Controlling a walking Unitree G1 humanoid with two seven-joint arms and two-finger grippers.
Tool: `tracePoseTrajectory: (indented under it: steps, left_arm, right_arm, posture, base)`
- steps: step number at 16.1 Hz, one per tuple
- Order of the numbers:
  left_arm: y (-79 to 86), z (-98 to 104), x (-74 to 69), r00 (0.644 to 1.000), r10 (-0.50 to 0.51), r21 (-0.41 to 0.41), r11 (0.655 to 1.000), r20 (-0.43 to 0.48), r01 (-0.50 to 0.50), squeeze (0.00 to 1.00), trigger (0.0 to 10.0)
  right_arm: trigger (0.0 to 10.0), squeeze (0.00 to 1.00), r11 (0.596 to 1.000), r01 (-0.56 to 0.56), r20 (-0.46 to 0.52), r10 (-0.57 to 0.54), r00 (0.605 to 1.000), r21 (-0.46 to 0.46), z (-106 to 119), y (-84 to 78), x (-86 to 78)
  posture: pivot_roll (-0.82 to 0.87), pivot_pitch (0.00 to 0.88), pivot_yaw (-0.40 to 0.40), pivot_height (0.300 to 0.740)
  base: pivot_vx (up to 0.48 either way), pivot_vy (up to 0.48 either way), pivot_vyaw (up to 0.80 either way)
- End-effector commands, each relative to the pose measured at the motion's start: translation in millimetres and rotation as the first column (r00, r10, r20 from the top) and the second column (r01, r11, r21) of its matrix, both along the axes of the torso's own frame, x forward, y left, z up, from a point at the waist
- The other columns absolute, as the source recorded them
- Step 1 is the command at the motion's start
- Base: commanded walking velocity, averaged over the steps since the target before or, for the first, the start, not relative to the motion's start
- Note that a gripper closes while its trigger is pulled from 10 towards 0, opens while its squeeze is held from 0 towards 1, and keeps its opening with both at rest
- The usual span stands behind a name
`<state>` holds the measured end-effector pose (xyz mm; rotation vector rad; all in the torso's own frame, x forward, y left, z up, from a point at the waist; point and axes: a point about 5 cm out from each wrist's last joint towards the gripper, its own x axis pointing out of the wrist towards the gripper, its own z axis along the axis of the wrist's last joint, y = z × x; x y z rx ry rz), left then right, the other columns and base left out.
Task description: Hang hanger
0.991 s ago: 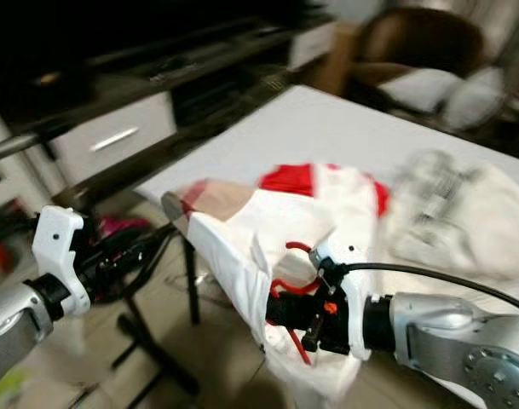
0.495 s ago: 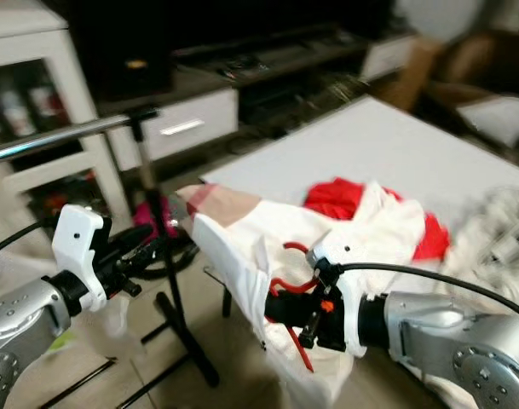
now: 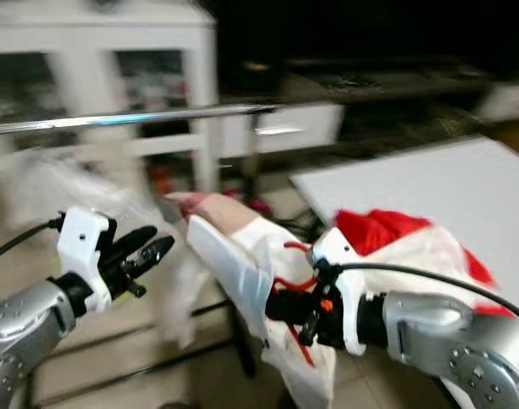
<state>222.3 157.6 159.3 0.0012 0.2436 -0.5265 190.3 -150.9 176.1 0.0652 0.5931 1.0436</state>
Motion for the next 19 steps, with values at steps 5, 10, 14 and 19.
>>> tracePoseTrajectory:
  steps: [5, 10, 14, 19]
  left_arm:
    - [-2.9, 1.8, 0.9, 1.000, -0.023, 0.022, 1.000, 0.013, 0.023, 0.00, 10.0]
    - [-3.9, 0.5, 0.8, 1.000, -0.027, 0.026, 0.999, 0.007, 0.027, 0.00, 10.0]
    - [-0.8, -5.4, 7.7, 0.999, 0.045, 0.033, 0.998, -0.011, -0.045, 0.00, 10.0]
    - [1.1, -9.6, 11.6, 0.995, 0.101, 0.051, 0.994, -0.003, -0.101, 0.00, 10.0]
  right_arm:
    - [10.0, 0.00, 1.000, 0.005, 0.019, -0.005, 1.000, 0.003, -0.9, 1.9, 0.9]
    - [10.0, 0.00, 0.998, 0.053, 0.042, -0.054, 0.998, 0.015, -5.0, 3.2, 5.5]
    - [10.0, 0.00, 0.960, 0.278, 0.066, -0.279, 0.958, 0.020, -25.0, 1.1, 24.1]
    - [10.0, 0.00, 0.889, 0.457, 0.157, -0.455, 0.876, 0.028, -32.0, -4.2, 42.6]
  posture:
    - [0.12, 0.004, -0.042, 0.740]
    - [0.12, 0.009, -0.043, 0.740]
    - [0.12, 0.019, -0.058, 0.740]
    - [0.12, 0.021, -0.073, 0.740]
  base:
    - [0.000, 0.000, 0.80]
    - [0.000, 0.000, 0.64]
    - [0.000, 0.000, 0.00]
    - [0.000, 0.000, 0.00]
